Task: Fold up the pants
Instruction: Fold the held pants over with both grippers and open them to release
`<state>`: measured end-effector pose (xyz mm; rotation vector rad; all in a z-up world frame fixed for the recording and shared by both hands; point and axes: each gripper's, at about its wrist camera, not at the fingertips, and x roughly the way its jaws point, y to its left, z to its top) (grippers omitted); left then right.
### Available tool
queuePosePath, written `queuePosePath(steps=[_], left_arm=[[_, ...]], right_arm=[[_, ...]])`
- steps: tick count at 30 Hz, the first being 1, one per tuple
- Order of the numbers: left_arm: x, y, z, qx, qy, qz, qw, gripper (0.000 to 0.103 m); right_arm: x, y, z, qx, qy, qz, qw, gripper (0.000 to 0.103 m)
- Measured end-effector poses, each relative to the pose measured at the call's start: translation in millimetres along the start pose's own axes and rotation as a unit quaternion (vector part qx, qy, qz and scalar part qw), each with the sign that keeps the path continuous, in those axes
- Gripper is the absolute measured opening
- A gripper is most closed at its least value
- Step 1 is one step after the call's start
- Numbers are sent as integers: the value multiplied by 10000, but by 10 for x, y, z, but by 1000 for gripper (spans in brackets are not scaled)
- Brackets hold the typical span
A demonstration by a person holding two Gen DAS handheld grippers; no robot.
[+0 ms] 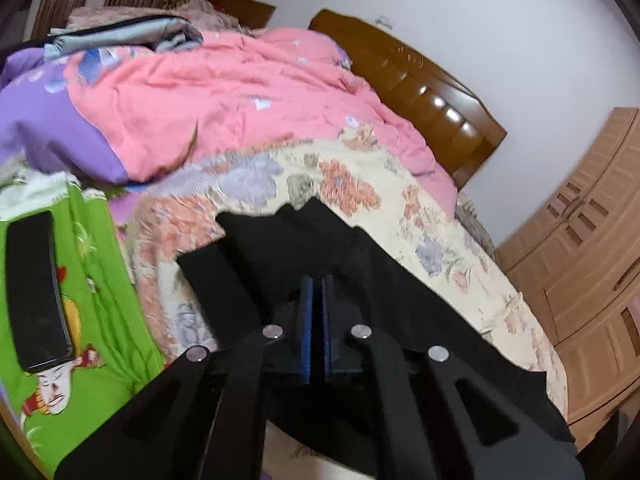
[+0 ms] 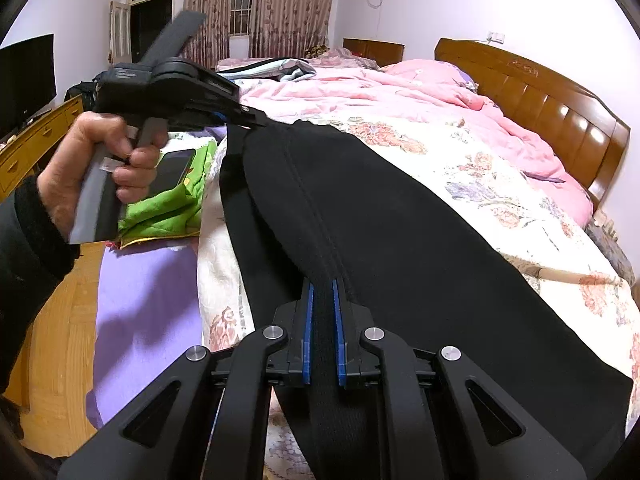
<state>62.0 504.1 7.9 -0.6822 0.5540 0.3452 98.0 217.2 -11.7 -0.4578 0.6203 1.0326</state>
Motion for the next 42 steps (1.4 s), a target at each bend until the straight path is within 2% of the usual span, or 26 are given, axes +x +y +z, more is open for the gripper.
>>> queuePosePath(steps=[1,2,3,5,8,10,11,13,16,22,23,25,27,29,32,33,34,35,36,37,39,40,41,42], left_arm=[[-101,32,9,-90,-156,35,9998,19],[-148,55,15,-153,-218,45,9996,38],[-198,108,20,-291,-286,-2,9992,73],[-187,149,32,-334,-244,20,9991,74],[-6,119,27,-171,103,67,9998,68],[180,106,18,-159,367,92,9992,55],[251,107,9,-173,455,119,9987,52],[419,103,-4,-149,643,175,9977,35],[437,64,-8,-14,538,197,9984,21],[-208,-215,33,483,-301,17,9984,18],[-258,-217,31,527,-346,46,9980,18],[-232,-142,-13,596,-219,271,9976,19],[-18,36,-98,481,96,445,9978,19],[205,188,-221,469,289,591,9967,22],[172,236,-291,558,9,404,9976,28],[151,227,-290,572,-16,459,9973,38],[111,209,-284,593,-81,627,9962,57],[26,161,-284,641,-239,980,9928,65],[-64,93,-297,725,-437,1177,9894,68],[-215,-34,-323,924,-726,1253,9851,71],[-434,-316,-396,1306,-1032,1091,9800,82],[-488,-475,-450,1533,-1049,904,9784,88],[-485,-631,-510,1799,-942,717,9765,89],[-415,-827,-599,2173,-698,556,9720,89]], right_arm=[[-14,-4,-4,17,-5,15,10000,10],[-15,-5,-3,24,-3,20,10000,10],[-14,1,-7,24,6,28,10000,10],[-10,13,-14,20,21,36,10000,10],[-10,0,-8,81,1,55,10000,10],[-8,-6,-5,113,-5,71,9999,10],[-6,-5,-5,106,-3,72,9999,10],[2,-7,-6,105,1,79,9999,10],[8,-5,-7,101,1,65,9999,10],[-199,39,39,20,-200,150,9997,10],[-224,64,46,-35,-198,189,9996,10],[-155,119,30,-117,-47,230,9997,10],[24,168,-36,-147,239,287,9992,10],[258,233,-173,-201,568,351,9976,10],[248,193,-204,24,456,488,9978,14],[231,146,-179,178,519,644,9964,23],[209,126,-168,268,567,686,9957,32],[149,106,-151,353,579,670,9954,54],[78,104,-146,401,512,689,9955,66],[-91,78,-153,487,311,841,9948,68],[-361,-7,-200,679,85,937,9932,69],[-437,-53,-220,723,61,814,9940,69],[-511,-99,-246,742,60,648,9951,69],[-577,-145,-290,749,82,442,9962,69]])
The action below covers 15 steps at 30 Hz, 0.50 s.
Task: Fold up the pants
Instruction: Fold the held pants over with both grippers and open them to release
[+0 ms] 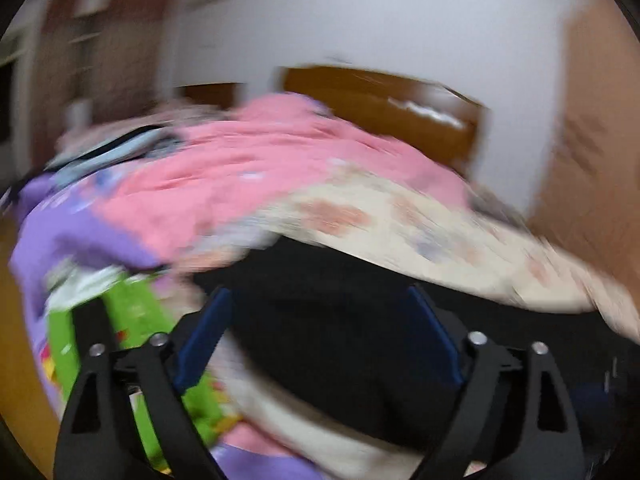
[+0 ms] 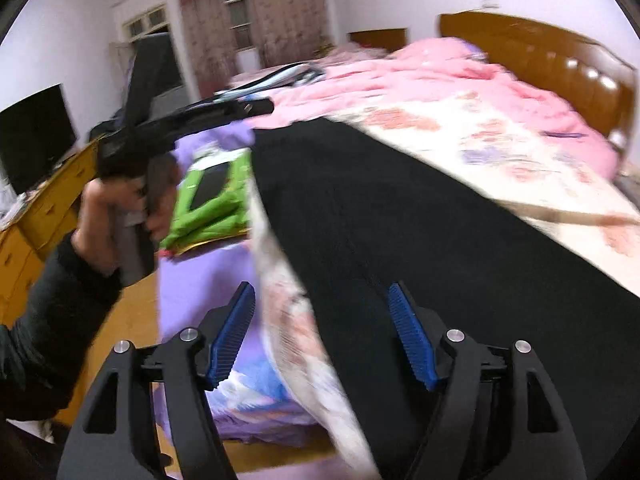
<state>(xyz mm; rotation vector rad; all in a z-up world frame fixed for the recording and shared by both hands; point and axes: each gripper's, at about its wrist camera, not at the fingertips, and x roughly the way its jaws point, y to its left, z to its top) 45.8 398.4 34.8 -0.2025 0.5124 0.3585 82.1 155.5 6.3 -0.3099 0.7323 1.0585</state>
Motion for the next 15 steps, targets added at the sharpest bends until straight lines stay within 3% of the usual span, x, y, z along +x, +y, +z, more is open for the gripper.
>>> queuePosePath(steps=[2,5,8,9,10,12,15], left_arm=[[134,-341,-61,576,237,-204,9978,89],[549,-714,-223,1103,847,-187,9901,89],[901,-820,-427,1325,1403,194,9810,91],[932,-831,-470,1356,1271,304,9821,97],[963,-788,-491,1284,1260,362,9830,100],[1011,-741,-445,1096,1411,314,9834,100],[876,-834,-351,1211,1346,804,9802,93]], right_arm=[[-121,-124,-102,76,41,-528,9986,68],[-167,-338,-263,426,260,-787,9956,68],[-32,-427,-531,495,970,-903,9900,68],[-21,-418,-594,454,1005,-882,9900,70],[-95,-399,-675,329,777,-904,9923,71],[-162,-373,-755,264,717,-898,9930,71],[-407,-399,-791,277,842,-901,9920,71]])
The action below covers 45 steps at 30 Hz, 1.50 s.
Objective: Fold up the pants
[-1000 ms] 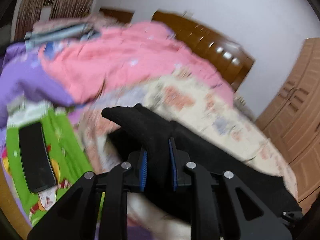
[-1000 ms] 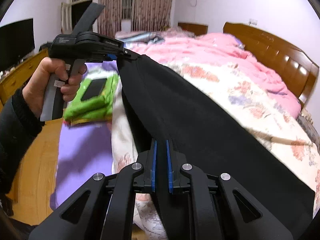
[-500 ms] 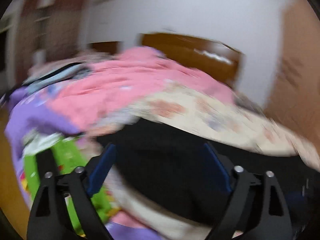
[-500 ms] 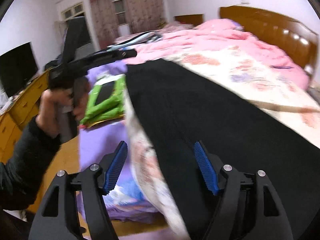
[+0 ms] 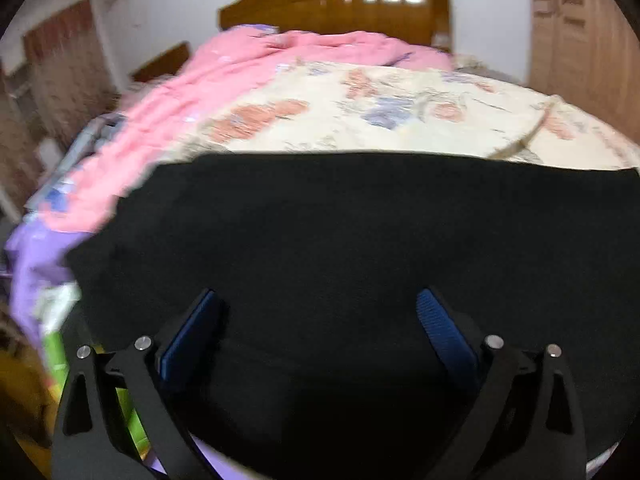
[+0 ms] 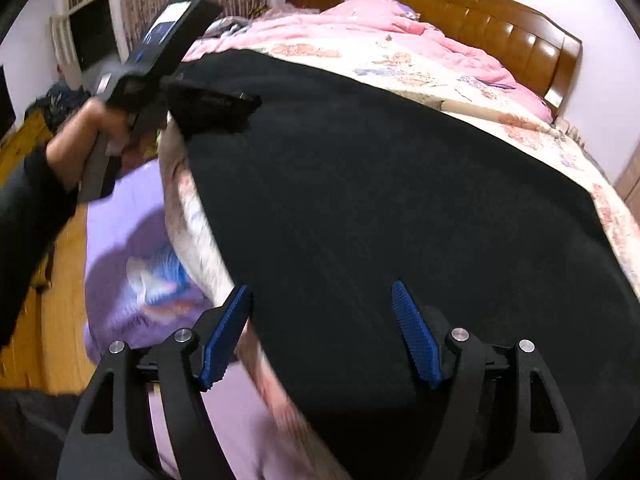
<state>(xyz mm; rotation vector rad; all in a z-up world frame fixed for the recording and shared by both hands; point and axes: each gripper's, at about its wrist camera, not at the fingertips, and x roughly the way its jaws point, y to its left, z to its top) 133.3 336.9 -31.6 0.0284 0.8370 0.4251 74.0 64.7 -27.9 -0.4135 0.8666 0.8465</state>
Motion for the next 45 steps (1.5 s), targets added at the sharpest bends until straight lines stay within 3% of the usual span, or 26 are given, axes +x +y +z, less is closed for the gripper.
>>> queuePosePath(steps=[1,3,5,8,13,16,18,22,26,28,31,34,38,42,45], left_arm=[[-174,-56,33,2,-259,-13,9997,94],[-525,-246,101,51,-745,-400,9964,98],[-739,-549,176,308,-923,-824,9918,101],[-797,-1334,287,1003,-681,-1645,9789,101],[-788,-2521,344,1828,-469,-2216,9567,101],[-675,-3074,345,2240,-398,-2233,9478,101],[-570,-3329,303,2450,-269,-2123,9456,101],[-474,-3378,312,2284,-184,-2234,9474,102],[-436,-3357,297,2107,8,-2454,9463,102],[-436,-3380,317,2154,-34,-2389,9468,102],[-483,-3420,297,2254,-171,-2218,9485,102],[-518,-3437,276,2318,-266,-2100,9494,102],[-527,-3435,274,2339,-292,-2066,9496,102],[-525,-3437,276,2316,-271,-2088,9497,102],[-526,-3439,275,2331,-287,-2065,9498,102]], right_arm=[[-77,-54,-49,127,-109,2,9999,72],[-300,-285,-149,509,-436,-52,9977,85],[-514,-651,-317,1062,-638,-503,9910,87],[-693,-1122,-557,1680,-526,-1213,9769,87],[-1041,-1789,-995,2331,-425,-1956,9516,87],[-1026,-2239,-1268,2639,63,-2065,9422,87],[-1027,-2313,-1373,2504,220,-2162,9434,87],[-1126,-2318,-1550,2333,201,-2199,9470,88],[-1339,-2195,-1677,2516,-55,-2562,9333,88],[-1403,-2036,-1670,2502,-278,-2601,9322,88],[-1259,-1948,-1764,2432,-105,-2647,9331,89],[-1274,-1959,-1830,2558,-238,-2622,9302,90],[-1335,-1767,-1695,2377,-135,-3149,9188,90],[-1208,-1729,-1661,2280,-53,-3355,9140,91],[-1235,-1850,-1744,2617,-153,-3122,9131,92]])
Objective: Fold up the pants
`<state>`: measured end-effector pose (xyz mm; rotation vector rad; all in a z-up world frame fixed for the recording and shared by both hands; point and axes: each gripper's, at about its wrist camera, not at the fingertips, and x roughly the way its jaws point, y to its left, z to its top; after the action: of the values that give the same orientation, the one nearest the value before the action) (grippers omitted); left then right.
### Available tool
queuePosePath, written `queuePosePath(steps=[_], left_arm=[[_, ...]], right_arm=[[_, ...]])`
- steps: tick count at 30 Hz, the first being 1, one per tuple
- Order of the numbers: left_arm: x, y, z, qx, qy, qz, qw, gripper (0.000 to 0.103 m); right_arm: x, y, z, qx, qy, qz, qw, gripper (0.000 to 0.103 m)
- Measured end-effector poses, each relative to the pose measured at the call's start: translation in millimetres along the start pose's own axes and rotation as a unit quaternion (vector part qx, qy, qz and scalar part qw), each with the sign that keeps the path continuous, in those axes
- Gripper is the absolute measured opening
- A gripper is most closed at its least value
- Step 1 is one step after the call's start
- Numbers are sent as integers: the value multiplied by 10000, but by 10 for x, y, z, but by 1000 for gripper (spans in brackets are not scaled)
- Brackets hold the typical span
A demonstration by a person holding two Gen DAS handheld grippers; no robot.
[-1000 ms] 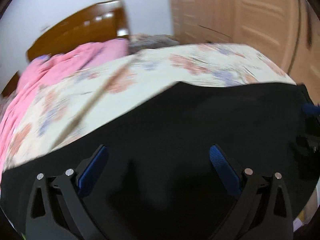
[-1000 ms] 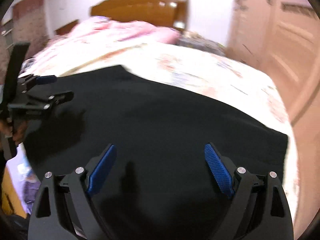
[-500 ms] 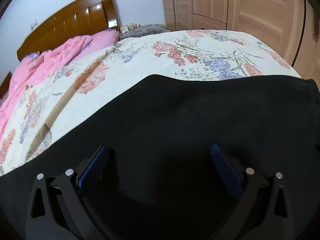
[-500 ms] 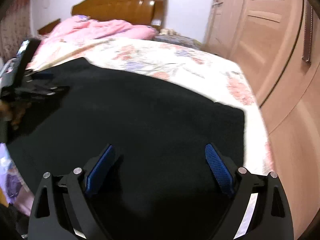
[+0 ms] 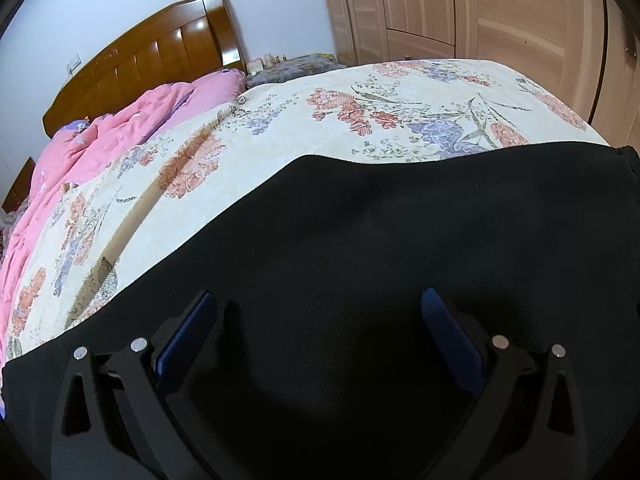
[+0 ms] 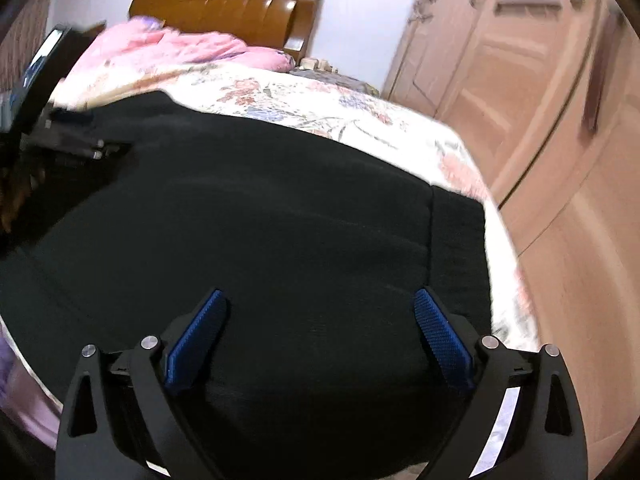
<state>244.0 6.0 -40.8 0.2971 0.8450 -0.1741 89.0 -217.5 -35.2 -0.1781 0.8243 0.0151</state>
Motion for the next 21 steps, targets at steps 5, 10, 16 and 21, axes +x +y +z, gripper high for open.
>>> queuePosePath(steps=[5,10,16,21], left_arm=[[5,5,6,21,-8,33,10000,102],[-4,-21,4,81,-33,122,9999,102],[-11,-52,10,154,-63,235,9996,102],[-14,-16,9,25,-28,138,9999,102]], right_arm=[[20,42,26,-64,-12,-85,9999,92],[18,60,36,-87,17,-176,9998,92],[-1,188,105,-400,108,-565,9975,92],[-74,322,156,-799,54,-1197,9896,92]])
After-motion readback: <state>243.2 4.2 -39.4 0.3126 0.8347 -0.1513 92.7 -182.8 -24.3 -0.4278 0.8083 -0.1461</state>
